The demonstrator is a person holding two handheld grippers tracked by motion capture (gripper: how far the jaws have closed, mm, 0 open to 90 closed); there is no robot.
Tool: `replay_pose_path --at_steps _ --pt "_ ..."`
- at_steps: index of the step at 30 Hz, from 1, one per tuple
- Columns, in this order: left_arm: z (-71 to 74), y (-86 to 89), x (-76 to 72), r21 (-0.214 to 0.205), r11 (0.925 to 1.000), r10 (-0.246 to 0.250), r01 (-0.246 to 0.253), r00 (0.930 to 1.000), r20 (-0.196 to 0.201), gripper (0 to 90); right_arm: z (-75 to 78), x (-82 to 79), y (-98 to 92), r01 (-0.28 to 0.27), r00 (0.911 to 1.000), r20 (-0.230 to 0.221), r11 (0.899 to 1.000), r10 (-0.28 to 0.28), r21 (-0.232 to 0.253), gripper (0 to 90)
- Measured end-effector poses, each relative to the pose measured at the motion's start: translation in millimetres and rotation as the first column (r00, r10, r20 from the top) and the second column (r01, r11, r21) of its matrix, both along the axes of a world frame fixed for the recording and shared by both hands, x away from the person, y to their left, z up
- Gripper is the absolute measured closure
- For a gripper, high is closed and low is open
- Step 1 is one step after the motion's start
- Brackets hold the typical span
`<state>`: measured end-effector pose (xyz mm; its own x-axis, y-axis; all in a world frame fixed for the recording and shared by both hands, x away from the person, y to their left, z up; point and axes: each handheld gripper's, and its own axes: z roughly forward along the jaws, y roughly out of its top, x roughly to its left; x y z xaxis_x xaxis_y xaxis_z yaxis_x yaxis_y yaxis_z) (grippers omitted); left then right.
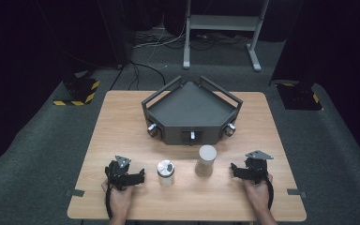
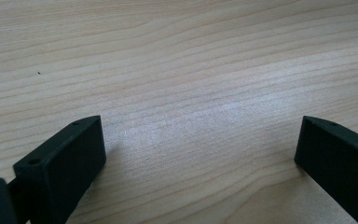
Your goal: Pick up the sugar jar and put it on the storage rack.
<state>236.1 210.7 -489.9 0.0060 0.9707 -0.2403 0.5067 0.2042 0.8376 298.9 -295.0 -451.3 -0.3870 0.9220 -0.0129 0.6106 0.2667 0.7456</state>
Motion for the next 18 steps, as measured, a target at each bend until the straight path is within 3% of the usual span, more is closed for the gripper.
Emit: replay_pose_path --at_steps 18 --pt "0.5 0.9 0.1 0.001 1.0 -0.007 0.007 1.0 -0.001 2.9 0.1 0.1 -0.3 0.0 1.0 0.0 1.0 0.0 0.001 13.2"
